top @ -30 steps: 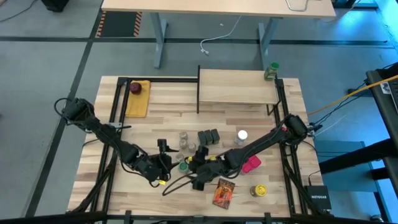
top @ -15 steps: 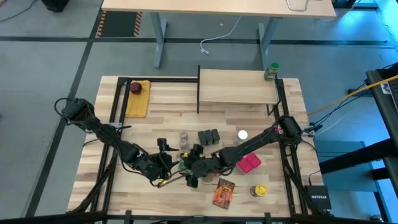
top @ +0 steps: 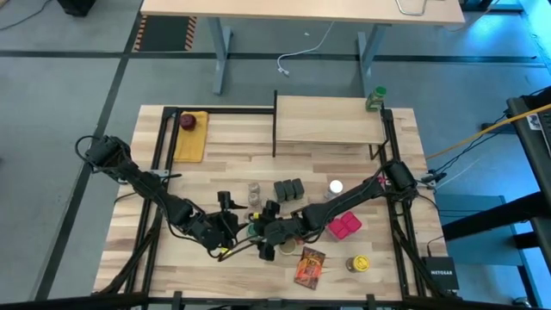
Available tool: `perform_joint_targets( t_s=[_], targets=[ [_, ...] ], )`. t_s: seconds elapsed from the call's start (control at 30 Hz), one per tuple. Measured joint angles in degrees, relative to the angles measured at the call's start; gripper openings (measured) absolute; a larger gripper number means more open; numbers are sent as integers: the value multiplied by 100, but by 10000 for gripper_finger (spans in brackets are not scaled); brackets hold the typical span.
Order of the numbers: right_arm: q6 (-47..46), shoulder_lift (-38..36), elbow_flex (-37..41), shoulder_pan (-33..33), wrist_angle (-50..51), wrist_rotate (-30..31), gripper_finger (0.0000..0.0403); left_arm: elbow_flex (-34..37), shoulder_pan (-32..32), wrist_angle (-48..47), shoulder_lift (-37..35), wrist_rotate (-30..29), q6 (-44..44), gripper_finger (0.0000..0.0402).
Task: Shelf spices
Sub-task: Put the green seasoning bottle on the shelf and align it with the other green seasoning bottle
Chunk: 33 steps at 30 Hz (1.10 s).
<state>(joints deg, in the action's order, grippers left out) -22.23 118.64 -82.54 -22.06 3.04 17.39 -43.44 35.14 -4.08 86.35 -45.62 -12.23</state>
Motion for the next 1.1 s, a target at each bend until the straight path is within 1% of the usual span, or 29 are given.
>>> perform_joint_targets(
  t_s=[0.2,0.27,0.53,0.7,0.87,1.0,1.1],
  targets=[
    [4,-1,0,37,-10,-4,232,0,-2,-2,0,1,7,249],
    [6,-1,0,39,-12,12,216,2,-2,1,0,0,-1,249],
    [55,-1,0,37,-10,13,214,138,-2,23,0,3,-151,249],
    [112,-122,4,-3,53,-2,214,138,40,7,-96,0,-55,249],
    [176,-455,4,-46,223,13,214,138,125,-7,-455,2,176,249],
    [266,-762,4,-91,565,188,214,138,184,-44,-874,1,285,249],
    [345,-1083,4,-101,943,433,214,138,204,-206,-1213,0,416,249]
  ],
)
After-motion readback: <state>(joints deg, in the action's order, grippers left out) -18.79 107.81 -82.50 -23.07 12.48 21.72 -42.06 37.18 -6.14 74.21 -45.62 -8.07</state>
